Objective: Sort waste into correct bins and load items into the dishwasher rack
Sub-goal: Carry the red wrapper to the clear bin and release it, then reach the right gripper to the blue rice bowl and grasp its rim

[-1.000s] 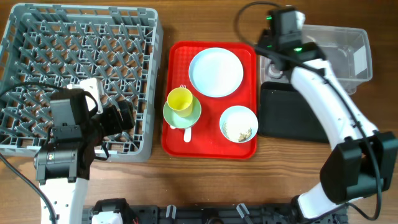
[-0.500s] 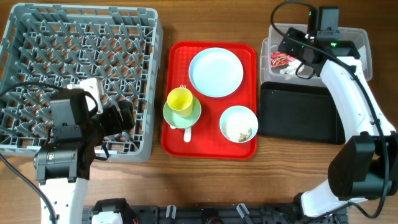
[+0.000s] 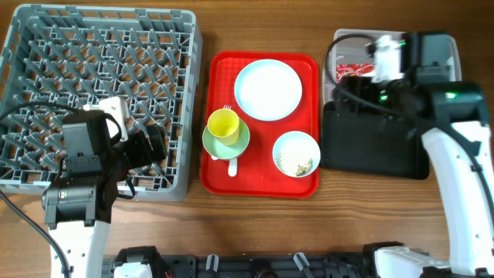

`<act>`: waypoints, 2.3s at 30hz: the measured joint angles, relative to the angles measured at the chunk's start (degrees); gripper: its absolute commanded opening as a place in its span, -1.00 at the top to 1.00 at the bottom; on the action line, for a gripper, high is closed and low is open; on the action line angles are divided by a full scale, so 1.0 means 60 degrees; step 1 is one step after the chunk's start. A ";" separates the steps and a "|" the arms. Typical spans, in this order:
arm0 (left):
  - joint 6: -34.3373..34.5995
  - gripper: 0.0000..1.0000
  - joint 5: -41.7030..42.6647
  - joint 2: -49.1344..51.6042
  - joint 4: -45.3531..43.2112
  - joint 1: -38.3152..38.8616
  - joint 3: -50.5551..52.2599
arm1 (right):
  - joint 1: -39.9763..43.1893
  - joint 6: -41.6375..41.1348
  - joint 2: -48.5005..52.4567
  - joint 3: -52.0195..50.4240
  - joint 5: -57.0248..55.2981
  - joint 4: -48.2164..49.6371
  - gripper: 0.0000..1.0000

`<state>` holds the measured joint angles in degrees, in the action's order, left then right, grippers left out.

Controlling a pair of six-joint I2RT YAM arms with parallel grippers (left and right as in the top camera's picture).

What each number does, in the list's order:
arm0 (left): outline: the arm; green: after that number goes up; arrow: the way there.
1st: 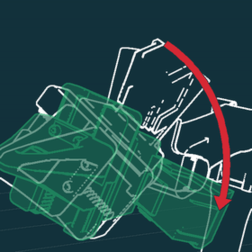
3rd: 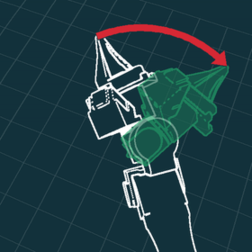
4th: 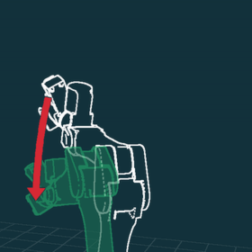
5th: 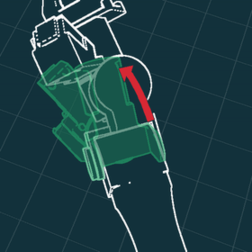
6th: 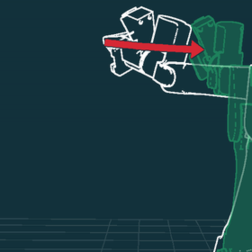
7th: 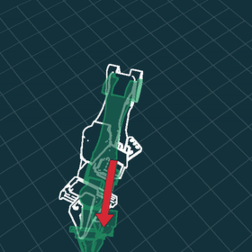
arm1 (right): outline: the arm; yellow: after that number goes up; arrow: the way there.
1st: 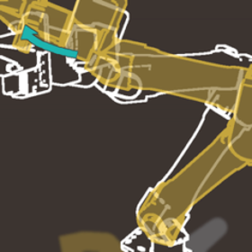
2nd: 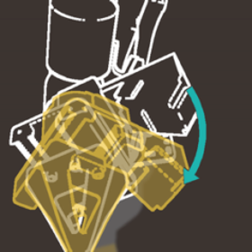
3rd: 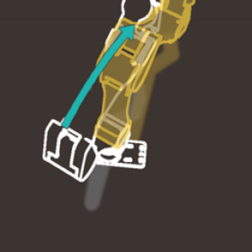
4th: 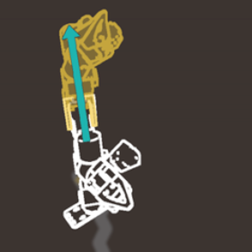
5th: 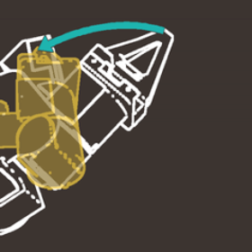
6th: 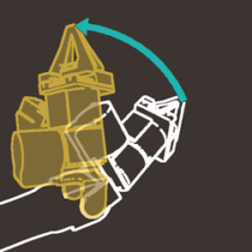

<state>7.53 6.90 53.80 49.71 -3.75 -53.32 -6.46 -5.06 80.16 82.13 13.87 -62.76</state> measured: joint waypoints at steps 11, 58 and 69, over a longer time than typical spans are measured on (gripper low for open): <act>0.0004 -1.00 0.0000 -0.0004 -0.0004 0.0004 -0.0007 | -0.4506 -0.1271 0.0109 -0.2732 -0.1483 0.1978 -0.64; 0.0000 -1.00 0.0000 -0.0004 0.0004 0.0004 -0.0011 | -0.6087 -0.2801 0.2721 -0.5133 -0.2583 0.5391 0.12; 0.0000 -1.00 0.0000 -0.0004 0.0004 0.0004 -0.0011 | -0.6087 -0.2907 0.2102 -0.5107 -0.2648 0.5344 0.14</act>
<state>7.53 6.90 53.78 49.74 -3.73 -53.39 -42.98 -22.50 92.77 51.48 -2.02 -30.70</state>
